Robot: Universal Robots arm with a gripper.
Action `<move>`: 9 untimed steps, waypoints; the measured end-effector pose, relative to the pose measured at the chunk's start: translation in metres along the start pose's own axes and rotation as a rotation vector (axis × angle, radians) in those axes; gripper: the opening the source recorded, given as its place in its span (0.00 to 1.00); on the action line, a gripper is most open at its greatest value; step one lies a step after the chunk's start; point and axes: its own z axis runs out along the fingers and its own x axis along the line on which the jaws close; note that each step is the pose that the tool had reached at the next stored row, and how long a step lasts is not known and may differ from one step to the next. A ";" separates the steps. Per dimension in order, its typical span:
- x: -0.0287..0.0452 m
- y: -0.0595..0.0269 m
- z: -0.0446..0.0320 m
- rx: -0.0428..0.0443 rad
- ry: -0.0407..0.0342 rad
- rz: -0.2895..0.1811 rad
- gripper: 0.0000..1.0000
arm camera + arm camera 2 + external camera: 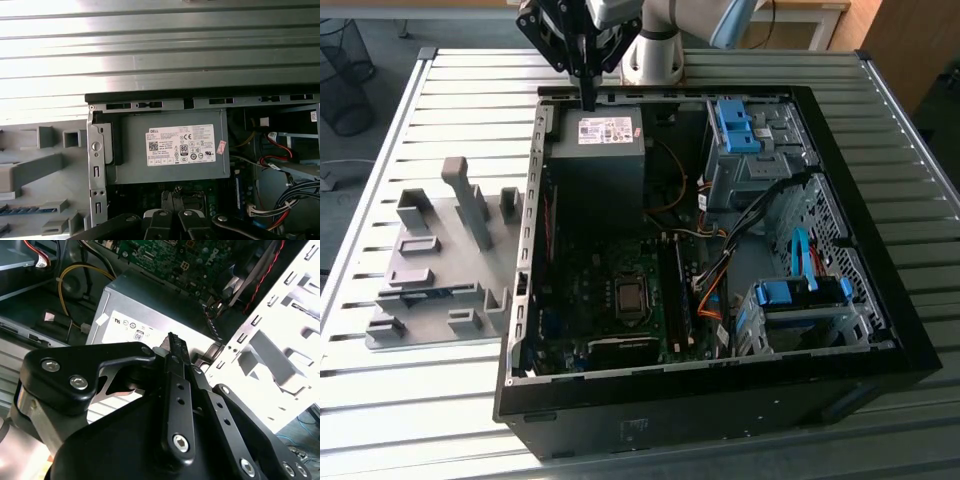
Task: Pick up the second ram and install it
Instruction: 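Reach for the second ram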
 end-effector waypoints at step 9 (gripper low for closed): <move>0.0035 -0.0003 0.0000 -0.0001 -0.0001 0.000 0.10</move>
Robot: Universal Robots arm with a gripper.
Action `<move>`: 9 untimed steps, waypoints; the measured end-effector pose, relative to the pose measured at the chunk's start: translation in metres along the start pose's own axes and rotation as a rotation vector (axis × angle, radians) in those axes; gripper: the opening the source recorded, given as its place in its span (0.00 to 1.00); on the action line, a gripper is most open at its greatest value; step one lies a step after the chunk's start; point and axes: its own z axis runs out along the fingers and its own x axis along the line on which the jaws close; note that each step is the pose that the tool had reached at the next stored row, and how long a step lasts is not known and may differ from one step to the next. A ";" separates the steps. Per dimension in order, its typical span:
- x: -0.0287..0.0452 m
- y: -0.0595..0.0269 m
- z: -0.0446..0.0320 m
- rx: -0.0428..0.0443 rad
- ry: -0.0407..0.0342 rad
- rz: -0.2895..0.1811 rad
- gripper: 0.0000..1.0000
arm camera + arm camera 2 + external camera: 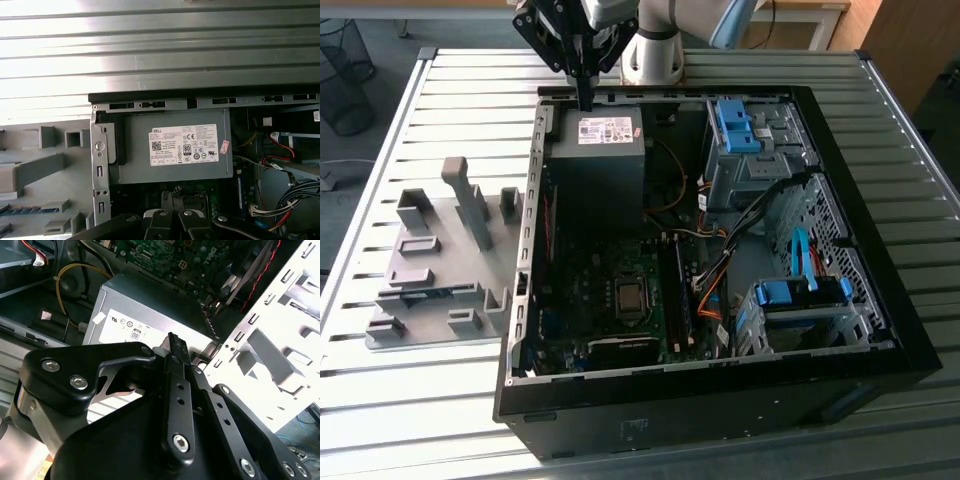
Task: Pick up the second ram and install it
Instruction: 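Reach for the second ram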
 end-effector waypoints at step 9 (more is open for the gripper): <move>0.0037 -0.0003 -0.0001 0.0001 0.0001 0.000 0.10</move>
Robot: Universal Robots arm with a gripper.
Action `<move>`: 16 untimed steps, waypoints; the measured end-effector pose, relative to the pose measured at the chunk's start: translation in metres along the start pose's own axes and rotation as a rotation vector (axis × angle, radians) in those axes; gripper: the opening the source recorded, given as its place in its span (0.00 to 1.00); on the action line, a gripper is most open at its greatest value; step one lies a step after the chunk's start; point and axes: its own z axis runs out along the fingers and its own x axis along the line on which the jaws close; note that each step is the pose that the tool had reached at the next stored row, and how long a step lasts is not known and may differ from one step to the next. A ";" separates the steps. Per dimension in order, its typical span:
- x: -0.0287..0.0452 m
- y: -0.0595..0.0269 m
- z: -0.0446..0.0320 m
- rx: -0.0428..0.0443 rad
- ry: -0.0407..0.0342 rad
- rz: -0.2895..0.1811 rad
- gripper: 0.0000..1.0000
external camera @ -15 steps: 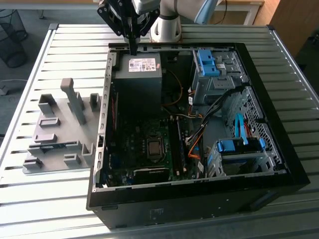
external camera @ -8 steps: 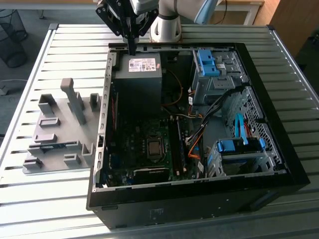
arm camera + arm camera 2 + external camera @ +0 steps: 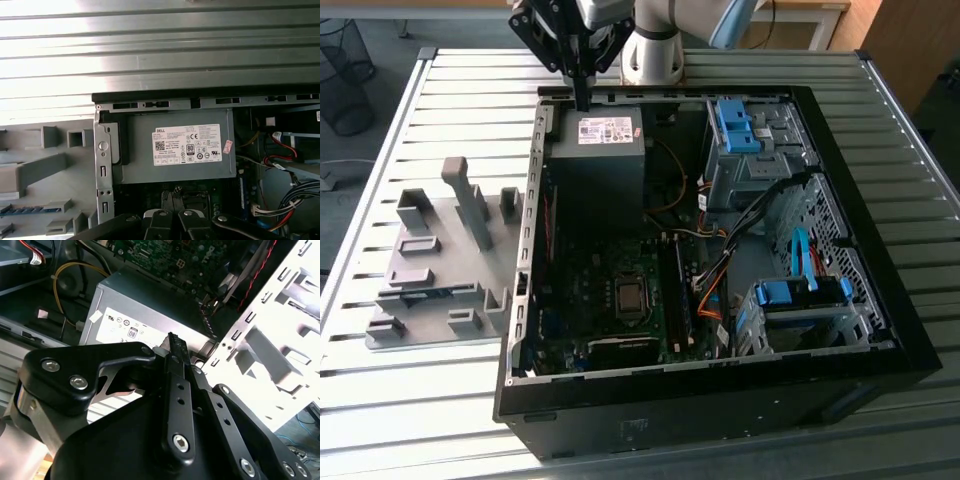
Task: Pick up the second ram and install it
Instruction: 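Reach for the second ram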
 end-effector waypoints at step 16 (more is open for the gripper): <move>0.0054 -0.0004 -0.0001 -0.0001 0.0000 0.000 0.10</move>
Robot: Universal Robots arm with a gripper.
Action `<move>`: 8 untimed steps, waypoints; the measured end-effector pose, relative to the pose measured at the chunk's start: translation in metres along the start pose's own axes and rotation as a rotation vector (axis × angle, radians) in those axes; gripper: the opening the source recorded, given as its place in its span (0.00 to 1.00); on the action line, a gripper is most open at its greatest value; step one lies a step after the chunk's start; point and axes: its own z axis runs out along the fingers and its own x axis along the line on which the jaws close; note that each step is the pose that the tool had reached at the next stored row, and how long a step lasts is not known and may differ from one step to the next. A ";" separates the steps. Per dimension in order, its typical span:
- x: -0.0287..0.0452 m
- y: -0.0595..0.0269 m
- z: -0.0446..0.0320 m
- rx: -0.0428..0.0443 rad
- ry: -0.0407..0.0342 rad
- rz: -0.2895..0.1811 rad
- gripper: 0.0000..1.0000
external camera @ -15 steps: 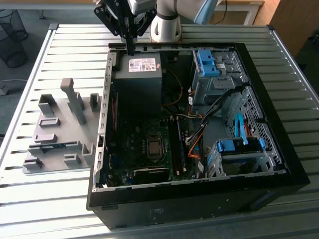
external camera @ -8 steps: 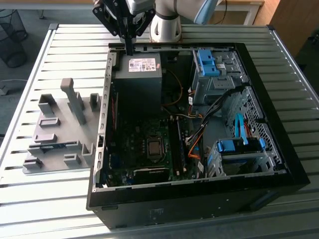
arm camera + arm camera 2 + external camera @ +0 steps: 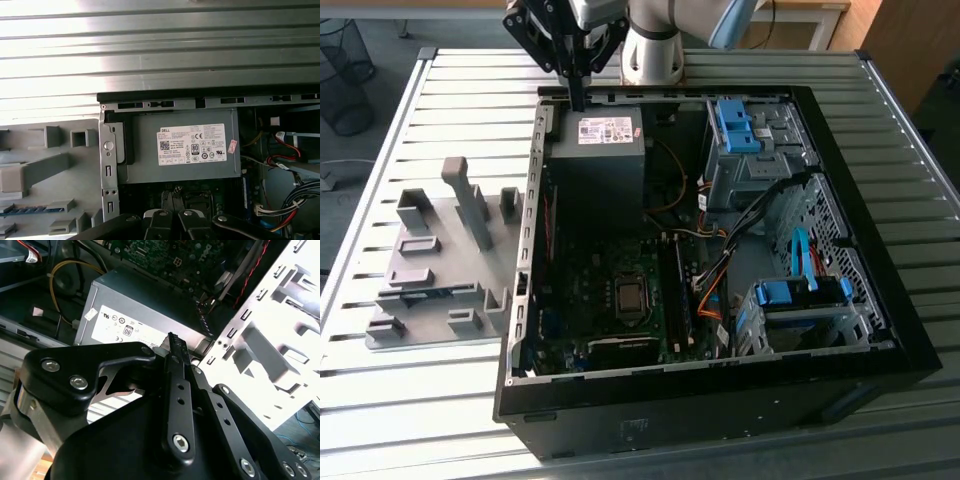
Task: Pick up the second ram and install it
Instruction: 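Reach for the second ram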
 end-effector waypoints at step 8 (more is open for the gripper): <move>0.0024 -0.0002 0.0000 0.0000 0.0000 0.000 0.10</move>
